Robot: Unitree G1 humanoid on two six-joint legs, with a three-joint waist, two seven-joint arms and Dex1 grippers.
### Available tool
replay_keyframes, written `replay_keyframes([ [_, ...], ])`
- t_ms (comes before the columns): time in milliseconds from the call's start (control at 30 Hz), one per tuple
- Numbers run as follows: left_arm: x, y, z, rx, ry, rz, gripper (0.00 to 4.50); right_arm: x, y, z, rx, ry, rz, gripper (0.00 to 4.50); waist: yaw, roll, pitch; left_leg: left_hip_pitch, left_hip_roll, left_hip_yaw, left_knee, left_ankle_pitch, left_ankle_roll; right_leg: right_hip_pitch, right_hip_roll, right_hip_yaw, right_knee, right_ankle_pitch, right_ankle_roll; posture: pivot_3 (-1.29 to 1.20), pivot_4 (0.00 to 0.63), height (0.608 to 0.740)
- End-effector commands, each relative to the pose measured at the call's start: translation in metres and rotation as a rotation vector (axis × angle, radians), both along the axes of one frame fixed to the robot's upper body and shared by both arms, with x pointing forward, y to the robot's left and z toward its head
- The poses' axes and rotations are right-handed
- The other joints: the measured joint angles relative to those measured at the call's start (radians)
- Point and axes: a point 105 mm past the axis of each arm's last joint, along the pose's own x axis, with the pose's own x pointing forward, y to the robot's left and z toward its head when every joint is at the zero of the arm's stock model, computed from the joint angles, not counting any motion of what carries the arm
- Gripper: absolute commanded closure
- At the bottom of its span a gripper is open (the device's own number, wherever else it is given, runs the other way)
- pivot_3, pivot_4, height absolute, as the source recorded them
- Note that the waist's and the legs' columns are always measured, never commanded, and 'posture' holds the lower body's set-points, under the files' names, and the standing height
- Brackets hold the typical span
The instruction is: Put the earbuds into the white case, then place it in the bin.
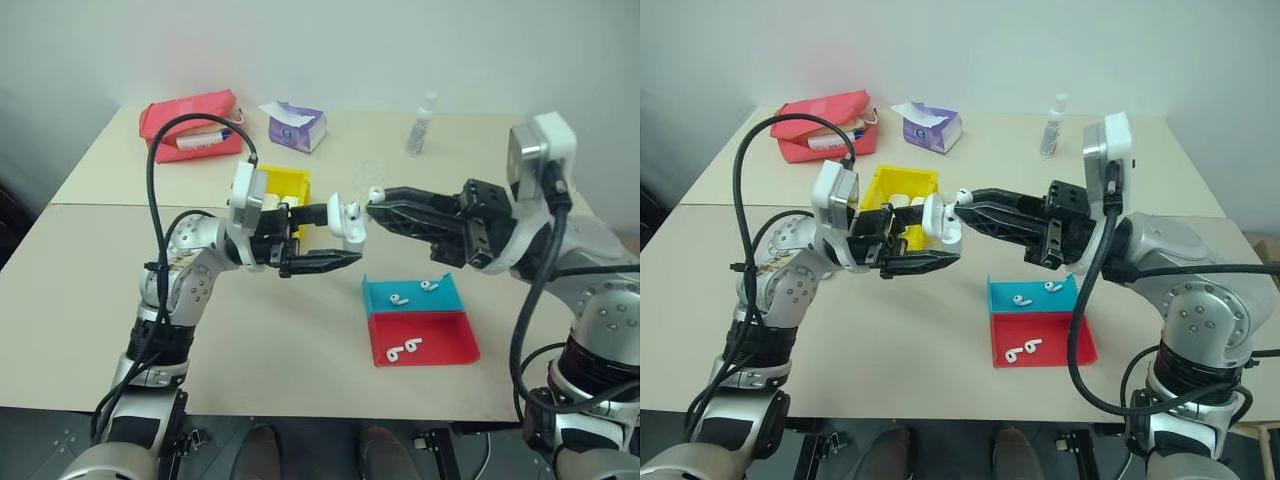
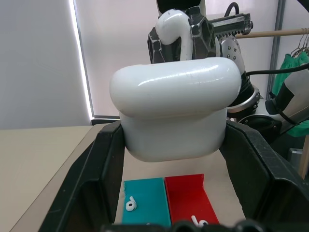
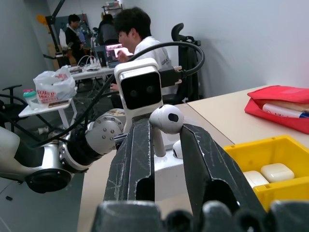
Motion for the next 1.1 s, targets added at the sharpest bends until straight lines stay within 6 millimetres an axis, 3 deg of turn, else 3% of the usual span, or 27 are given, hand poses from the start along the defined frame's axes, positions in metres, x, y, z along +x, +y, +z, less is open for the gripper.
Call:
replay_keyframes([
  [33,-0.004,-0.002,0.009,-0.006,-0.048,-0.017,1.73,-0.011,0.011,0.000,-0.031,-0.036,0.036,3.89,0.000,0.000,0.000,0.000,0.000,0.000,0.000,0.000,0.000,0.000,0.000,0.000,0.000,0.000,0.000,0.00,0.150,0.740],
  [167,-0.003,-0.002,0.009,-0.006,-0.051,-0.015,1.73,-0.008,0.016,-0.012,-0.086,-0.021,0.023,3.89,0.000,0.000,0.000,0.000,0.000,0.000,0.000,0.000,0.000,0.000,0.000,0.000,0.000,0.000,0.000,0.00,0.150,0.740],
  [500,-0.005,-0.002,0.010,-0.005,-0.064,-0.011,1.73,-0.005,0.015,-0.018,-0.126,-0.033,0.014,3.89,0.000,0.000,0.000,-0.001,0.000,0.000,0.000,0.000,0.000,0.000,0.000,0.000,-0.001,0.000,0.000,0.00,0.150,0.740],
  [733,-0.004,-0.001,0.012,-0.010,-0.077,-0.004,1.73,-0.005,0.013,-0.021,-0.172,-0.036,0.029,1.66,0.000,0.000,0.000,-0.001,0.000,0.000,0.000,0.000,0.000,0.000,0.000,0.000,-0.002,0.000,0.000,0.00,0.150,0.740],
  [1100,-0.003,0.002,0.008,-0.003,-0.075,0.004,1.73,-0.011,0.009,-0.015,-0.166,-0.049,0.072,1.66,0.001,0.000,0.000,-0.001,0.000,0.000,0.000,0.000,0.001,0.000,0.000,-0.001,-0.002,0.000,0.000,0.00,0.150,0.740],
])
